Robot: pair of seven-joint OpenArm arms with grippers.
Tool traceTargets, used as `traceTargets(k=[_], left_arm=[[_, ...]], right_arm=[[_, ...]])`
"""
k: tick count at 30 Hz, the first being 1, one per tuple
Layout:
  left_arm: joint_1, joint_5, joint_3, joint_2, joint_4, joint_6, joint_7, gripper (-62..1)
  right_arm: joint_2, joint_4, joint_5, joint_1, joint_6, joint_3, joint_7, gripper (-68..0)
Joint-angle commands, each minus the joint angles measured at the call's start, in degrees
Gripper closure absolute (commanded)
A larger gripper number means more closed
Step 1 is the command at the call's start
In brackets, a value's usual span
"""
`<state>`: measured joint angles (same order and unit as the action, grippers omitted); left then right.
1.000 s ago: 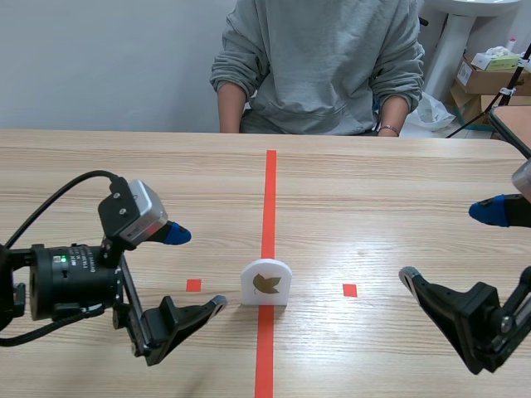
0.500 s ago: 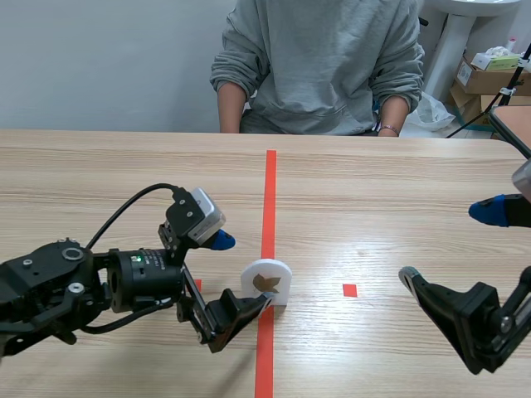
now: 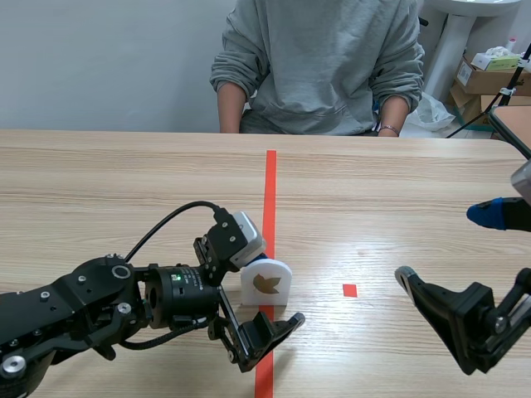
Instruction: Do the leaf sorting experiment
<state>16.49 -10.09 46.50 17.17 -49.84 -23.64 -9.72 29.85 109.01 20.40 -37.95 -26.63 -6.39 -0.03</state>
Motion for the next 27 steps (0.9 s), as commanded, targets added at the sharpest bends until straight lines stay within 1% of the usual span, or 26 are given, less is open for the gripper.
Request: traceTargets(k=[1,3,5,10,15,18,25,27], left_arm=[[0.66,-0.74,-0.15,-0.13,-0.68,0.31,-1.03,-62.3],[0.68,-0.74,-0.15,-0.13,-0.68,0.44,-1.03,-62.3],[0.68,-0.74,-0.15,-0.15,-0.68,0.44,-1.03,-59.5],[0.68,-0.74,-0.17,-0.13,-0.68,0.59,-1.05,-46.5],[0.68,-0.76,-0.17,-0.13,-0.68,0.61,-1.27,-31.8],[0.68,-0.76,-0.17,-0.13,-0.68,1.53,-1.31,-23.9],[0.68,-0.76,-0.17,-0.13,-0.68,1.68,-1.46,-9.0],[0.68,-0.76,-0.17,-0.13,-0.68,1.68,-1.49,-6.5]], right_arm=[[0.13,0.15,0.79,0.68,0.02,-0.55,0.83,-67.9],[0.13,0.15,0.76,0.68,0.02,-0.55,0.81,-67.9],[0.13,0.15,0.76,0.68,0.02,-0.55,0.81,-67.9],[0.13,0.15,0.76,0.68,0.02,-0.55,0.81,-67.9],[0.13,0.15,0.76,0.68,0.02,-0.55,0.81,-67.9],[0.13,0.15,0.76,0.68,0.02,-0.55,0.81,-67.9],[0.13,0.15,0.76,0.68,0.02,-0.55,0.79,-67.9],[0.13,0.15,0.76,0.68,0.02,-0.55,0.79,-67.9]])
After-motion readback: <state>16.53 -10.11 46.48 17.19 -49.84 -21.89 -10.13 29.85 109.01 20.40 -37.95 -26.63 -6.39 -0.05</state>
